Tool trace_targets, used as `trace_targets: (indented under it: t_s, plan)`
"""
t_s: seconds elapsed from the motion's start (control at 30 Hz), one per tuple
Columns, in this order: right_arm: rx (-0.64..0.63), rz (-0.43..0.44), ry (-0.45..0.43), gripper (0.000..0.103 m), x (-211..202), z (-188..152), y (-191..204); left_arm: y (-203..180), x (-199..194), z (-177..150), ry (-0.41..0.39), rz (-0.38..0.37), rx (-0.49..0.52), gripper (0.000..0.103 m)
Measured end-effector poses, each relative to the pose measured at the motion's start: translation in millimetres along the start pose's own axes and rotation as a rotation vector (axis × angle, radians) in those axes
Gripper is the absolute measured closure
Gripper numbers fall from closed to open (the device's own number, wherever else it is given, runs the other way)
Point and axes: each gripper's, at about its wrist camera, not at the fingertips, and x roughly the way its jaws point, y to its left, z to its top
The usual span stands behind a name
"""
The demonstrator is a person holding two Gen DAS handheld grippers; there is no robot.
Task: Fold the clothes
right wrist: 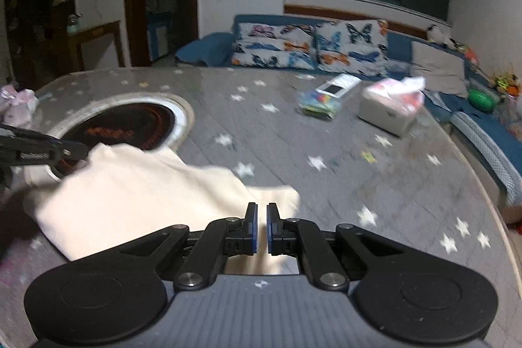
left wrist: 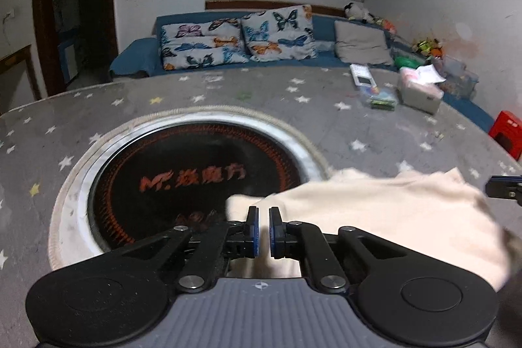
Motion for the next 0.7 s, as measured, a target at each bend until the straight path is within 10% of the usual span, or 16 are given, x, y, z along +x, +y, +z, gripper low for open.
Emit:
trace_targets:
  t_s: [0.7]
  plan:
    - [-0.019,0.101,0.063,0.097,61.7,14.2,28.6,-44.2,47.7,17.1,0.048,-0.103,0.062,0.094]
